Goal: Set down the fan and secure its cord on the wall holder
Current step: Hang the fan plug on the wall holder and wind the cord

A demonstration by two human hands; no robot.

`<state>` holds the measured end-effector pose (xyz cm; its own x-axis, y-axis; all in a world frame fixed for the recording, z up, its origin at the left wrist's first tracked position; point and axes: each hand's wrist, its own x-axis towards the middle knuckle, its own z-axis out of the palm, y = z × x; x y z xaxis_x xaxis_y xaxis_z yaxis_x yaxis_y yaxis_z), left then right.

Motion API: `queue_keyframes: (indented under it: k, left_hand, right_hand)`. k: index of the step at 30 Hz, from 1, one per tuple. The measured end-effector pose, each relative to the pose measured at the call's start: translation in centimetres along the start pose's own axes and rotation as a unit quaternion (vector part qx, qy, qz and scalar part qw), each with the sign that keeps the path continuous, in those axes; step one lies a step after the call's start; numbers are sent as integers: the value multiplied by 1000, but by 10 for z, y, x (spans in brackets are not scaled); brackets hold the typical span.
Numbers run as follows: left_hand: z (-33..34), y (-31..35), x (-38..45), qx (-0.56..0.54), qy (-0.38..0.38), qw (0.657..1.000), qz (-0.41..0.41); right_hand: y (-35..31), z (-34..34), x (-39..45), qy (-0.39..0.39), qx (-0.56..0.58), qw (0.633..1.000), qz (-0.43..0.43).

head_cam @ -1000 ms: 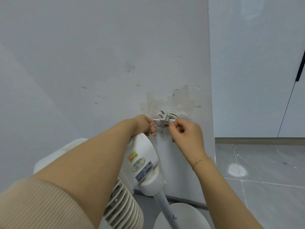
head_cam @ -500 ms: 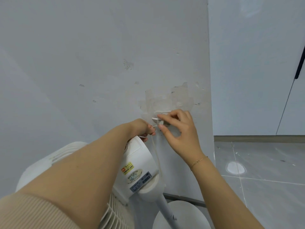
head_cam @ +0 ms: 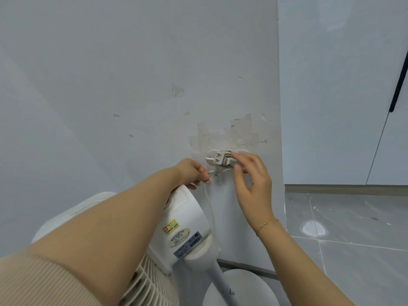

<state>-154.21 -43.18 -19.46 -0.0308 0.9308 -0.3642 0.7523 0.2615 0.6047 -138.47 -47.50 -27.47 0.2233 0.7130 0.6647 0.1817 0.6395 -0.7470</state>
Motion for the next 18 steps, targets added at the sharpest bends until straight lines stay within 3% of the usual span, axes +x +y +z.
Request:
queue_keyframes:
  k: [3,12,18]
  left_hand:
    - [4,-1,-13,27,21,999,24]
    - [10,12,-56,205,83,974,45]
    - [-6,25,-124,308,131,939,77]
  right_hand:
    - [0,-6,-24,-6,-48,999,9]
    - [-2,-43,-58,-84,-74,980,163]
    - [-49,-73,-69,-210,-178,955,107]
